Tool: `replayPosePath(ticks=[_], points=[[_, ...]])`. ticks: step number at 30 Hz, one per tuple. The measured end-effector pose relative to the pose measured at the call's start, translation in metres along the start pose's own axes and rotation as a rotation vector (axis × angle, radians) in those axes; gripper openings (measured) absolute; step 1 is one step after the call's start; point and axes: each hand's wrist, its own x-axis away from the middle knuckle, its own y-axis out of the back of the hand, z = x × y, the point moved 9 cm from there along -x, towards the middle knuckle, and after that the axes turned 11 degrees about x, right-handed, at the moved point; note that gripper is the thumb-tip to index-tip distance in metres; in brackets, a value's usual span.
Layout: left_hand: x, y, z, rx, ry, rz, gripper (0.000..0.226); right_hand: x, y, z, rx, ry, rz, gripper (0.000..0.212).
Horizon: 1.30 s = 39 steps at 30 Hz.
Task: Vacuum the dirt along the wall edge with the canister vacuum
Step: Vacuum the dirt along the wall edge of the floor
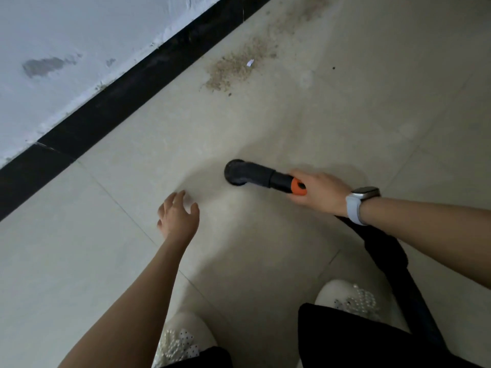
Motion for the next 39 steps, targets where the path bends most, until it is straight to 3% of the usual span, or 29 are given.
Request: replayPosePath(ticks=[4,7,10,14,20,23,25,29,34,39], points=[[0.003,-0.023,-0.028,0.006,-0.004,0.068,0.044,-0.019,0.036,-0.043,0.053,-0.276,-0.139,0.033],[-0.001,-0.037,-0.065,0.379,0.072,0.104,0.033,-0.036,0.061,-0.054,-0.087,-0.432,-0.211,0.035],[-0.006,-0.059,-0.117,0.858,0.251,0.277,0.028,-0.050,0.068,-0.040,-0.371,-0.385,-0.217,0.040],[-0.018,-0.082,-0.185,0.957,0.308,0.522,0.036,-0.050,0.046,-0.006,-0.611,-0.200,-0.081,0.046],[-0.036,-0.081,-0.233,0.972,0.300,0.404,0.024,-0.049,0.034,-0.026,-0.871,-0.178,0.062,0.040],[-0.051,-0.057,-0.278,1.050,0.270,0.238,0.020,-0.040,0.045,-0.039,-0.849,-0.092,0.130,0.025],[-0.057,-0.033,-0.308,1.125,0.238,0.150,0.018,-0.036,0.070,-0.049,-0.853,-0.070,0.045,0.021],[-0.046,0.010,-0.356,1.214,0.194,0.131,0.014,-0.035,0.151,-0.065,-0.689,-0.043,-0.102,0.028],[-0.058,0.040,-0.374,1.510,0.350,0.069,0.019,-0.069,0.236,-0.075,-0.315,0.025,-0.071,0.029],[-0.087,0.021,-0.379,1.721,0.507,0.069,0.036,-0.122,0.281,-0.088,-0.033,0.080,-0.007,0.026]])
